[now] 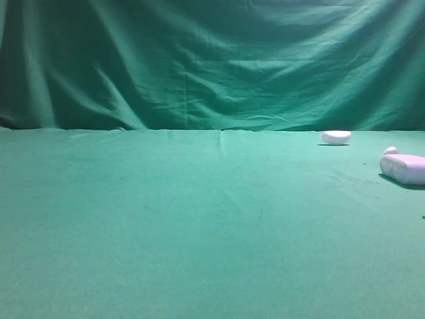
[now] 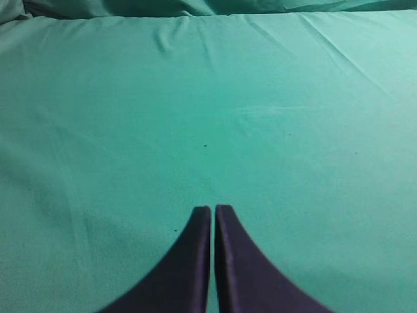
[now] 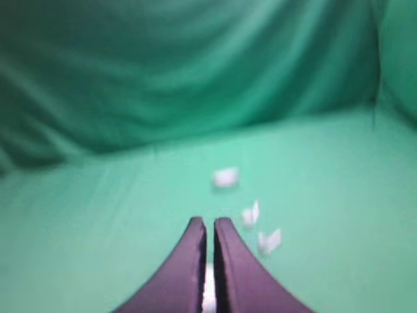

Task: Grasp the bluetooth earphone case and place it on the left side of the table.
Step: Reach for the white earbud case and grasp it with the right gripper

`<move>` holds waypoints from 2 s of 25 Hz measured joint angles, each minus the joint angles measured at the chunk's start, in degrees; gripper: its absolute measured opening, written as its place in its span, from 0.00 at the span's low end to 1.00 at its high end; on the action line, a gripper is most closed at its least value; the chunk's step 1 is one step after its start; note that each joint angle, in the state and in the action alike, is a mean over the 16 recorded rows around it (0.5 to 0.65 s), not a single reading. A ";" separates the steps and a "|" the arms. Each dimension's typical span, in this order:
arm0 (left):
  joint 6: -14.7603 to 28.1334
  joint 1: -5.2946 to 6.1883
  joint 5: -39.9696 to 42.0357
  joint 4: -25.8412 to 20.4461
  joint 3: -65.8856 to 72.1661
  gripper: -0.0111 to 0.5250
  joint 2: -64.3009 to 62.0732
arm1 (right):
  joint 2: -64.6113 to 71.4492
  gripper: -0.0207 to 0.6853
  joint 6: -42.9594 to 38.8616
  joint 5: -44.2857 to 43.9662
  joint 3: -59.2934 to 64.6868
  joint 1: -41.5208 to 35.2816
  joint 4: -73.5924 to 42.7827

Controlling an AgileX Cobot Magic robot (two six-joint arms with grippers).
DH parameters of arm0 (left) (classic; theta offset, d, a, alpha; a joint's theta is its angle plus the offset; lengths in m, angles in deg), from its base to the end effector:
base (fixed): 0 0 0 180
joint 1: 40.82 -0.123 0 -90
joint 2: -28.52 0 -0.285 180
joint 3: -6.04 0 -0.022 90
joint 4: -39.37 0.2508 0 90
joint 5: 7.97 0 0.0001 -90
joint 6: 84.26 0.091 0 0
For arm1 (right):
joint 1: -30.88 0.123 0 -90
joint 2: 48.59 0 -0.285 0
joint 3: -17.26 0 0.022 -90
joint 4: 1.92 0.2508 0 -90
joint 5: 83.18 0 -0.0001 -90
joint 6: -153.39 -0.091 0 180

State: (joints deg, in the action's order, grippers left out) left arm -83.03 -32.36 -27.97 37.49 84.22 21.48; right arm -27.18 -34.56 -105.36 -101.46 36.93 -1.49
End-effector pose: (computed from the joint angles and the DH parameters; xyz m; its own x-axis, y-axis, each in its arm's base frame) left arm 0.0523 -0.0088 0.1768 -0.2610 0.0293 -0.9649 0.1554 0.9878 -0.0120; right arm 0.0681 0.0075 0.2573 -0.2682 0.1176 -0.9562 -0.0699 0.9875 0.1410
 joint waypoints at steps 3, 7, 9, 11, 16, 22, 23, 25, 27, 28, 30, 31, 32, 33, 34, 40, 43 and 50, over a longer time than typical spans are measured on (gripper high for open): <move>0.00 0.00 0.00 0.00 0.00 0.02 0.00 | 6.26 0.03 1.22 -7.86 -4.60 0.28 0.19; 0.00 0.00 0.00 0.00 0.00 0.02 0.00 | 15.22 0.03 4.35 -14.23 -8.90 1.58 0.48; 0.00 0.00 0.00 0.00 0.00 0.02 0.00 | 19.52 0.03 6.20 -15.48 -10.29 2.71 0.53; 0.00 0.00 0.00 0.00 0.00 0.02 0.00 | 23.81 0.03 7.76 -16.16 -11.65 4.05 0.37; 0.00 0.00 0.00 0.00 0.00 0.02 0.00 | 35.64 0.03 10.35 -17.32 -16.38 7.58 -0.92; 0.00 0.00 0.00 0.00 0.00 0.02 0.00 | 51.53 0.11 8.94 -17.28 -23.38 10.74 -3.16; 0.00 0.00 0.00 0.00 0.00 0.02 0.00 | 54.18 0.15 8.51 -17.14 -24.61 11.00 -3.53; 0.00 0.00 0.00 0.00 0.00 0.02 0.00 | 59.35 0.24 7.70 -16.81 -27.13 11.30 -4.21; 0.00 0.00 0.00 0.00 0.00 0.02 0.00 | 64.25 0.35 7.22 -16.45 -29.63 11.39 -4.69; 0.00 0.00 0.00 0.00 0.00 0.02 0.00 | 66.56 0.40 7.11 -16.26 -30.83 11.40 -4.83; 0.00 0.00 0.00 0.00 0.00 0.02 0.00 | 70.93 0.51 6.93 -15.93 -33.05 11.41 -4.97; 0.00 0.00 0.00 0.00 0.00 0.02 0.00 | 72.93 0.56 6.85 -15.79 -34.08 11.41 -5.01; 0.00 0.00 0.00 0.00 0.00 0.02 0.00 | 74.80 0.61 6.77 -15.67 -35.04 11.41 -5.03; 0.00 0.00 0.00 0.00 0.00 0.02 0.00 | 76.58 0.66 6.69 -15.57 -35.92 11.41 -5.05; 0.00 0.00 0.00 0.00 0.00 0.02 0.00 | 78.22 0.71 6.60 -15.48 -36.74 11.41 -5.07; 0.00 0.00 0.00 0.00 0.00 0.02 0.00 | 85.27 0.84 6.13 -15.14 -40.06 11.41 -5.20; 0.00 0.00 0.00 0.00 0.00 0.02 0.00 | 87.19 0.80 5.90 -15.02 -40.79 11.43 -5.26; 0.00 0.00 0.00 0.00 0.00 0.02 0.00 | 88.98 0.63 5.69 -16.54 -43.16 11.63 -5.44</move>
State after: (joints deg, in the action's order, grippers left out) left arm -83.03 -32.36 -27.97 37.49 84.22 21.48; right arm 61.80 -28.87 -121.90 -144.62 48.56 -6.93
